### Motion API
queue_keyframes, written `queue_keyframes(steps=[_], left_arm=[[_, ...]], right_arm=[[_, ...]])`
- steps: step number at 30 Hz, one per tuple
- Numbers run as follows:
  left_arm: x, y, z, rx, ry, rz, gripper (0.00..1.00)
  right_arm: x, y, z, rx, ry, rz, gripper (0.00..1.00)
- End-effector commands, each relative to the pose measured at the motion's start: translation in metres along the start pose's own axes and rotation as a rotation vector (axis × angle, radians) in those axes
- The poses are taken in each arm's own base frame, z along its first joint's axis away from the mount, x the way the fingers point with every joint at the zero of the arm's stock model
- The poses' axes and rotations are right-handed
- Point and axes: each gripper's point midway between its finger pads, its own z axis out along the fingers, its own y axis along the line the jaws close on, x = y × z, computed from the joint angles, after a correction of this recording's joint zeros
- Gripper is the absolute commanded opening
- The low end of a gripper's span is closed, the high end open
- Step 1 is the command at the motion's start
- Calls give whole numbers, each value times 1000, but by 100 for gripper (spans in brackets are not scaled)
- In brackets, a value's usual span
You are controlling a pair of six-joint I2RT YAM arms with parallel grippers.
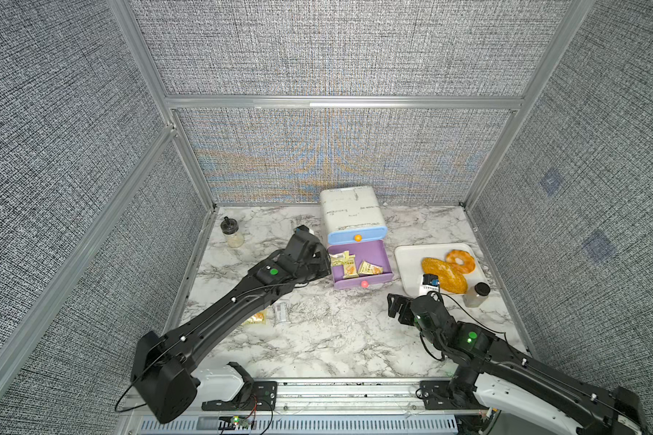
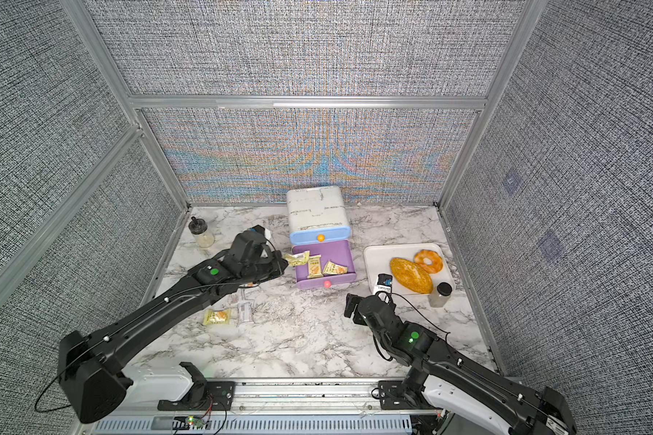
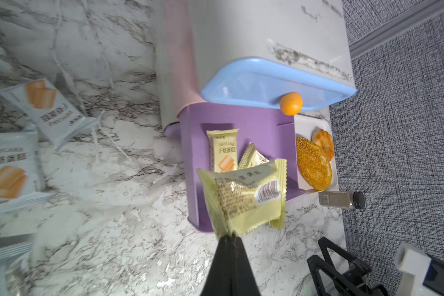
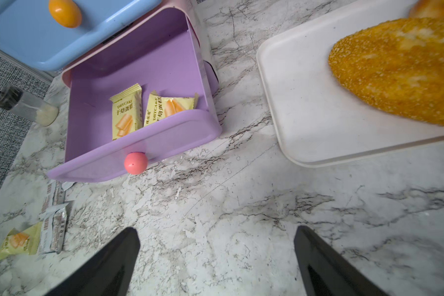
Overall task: Place the cookies into the drawer by color
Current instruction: Place the cookie in the drawer, then pick up the cookie at the center of the board.
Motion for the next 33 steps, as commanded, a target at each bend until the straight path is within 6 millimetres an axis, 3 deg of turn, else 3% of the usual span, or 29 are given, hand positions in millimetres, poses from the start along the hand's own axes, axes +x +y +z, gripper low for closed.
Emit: queue_keyframes(steps=[1,6,7,10,13,15,18,23,27,33], left_arm=[[-4,-27,20,10,-26,66,0],[1,-55,56,10,9,123,0],[2,-58,63,10,23,125,5],[5,-66,73,18,64,141,33],[7,-62,66,16,62,145,61],[6,-54,56,-5,40,143,71],[7,-32,34,-68,10,139,80],[15,25,-6,-230,-44,97,98],[32,75,-36,-349,-69,54,99],[72,154,-76,-481,-99,-89,99]], right_arm=[[0,-7,1,40,-2,6,99],[5,-7,4,39,31,4,99],[6,-6,5,38,39,4,99],[8,-5,6,35,62,5,99],[9,-5,7,35,72,0,99],[9,-3,8,25,74,-2,99],[9,4,9,-11,83,-6,99],[9,21,9,-107,88,-10,99],[14,41,6,-234,104,-50,99],[37,83,-10,-538,171,-146,99]])
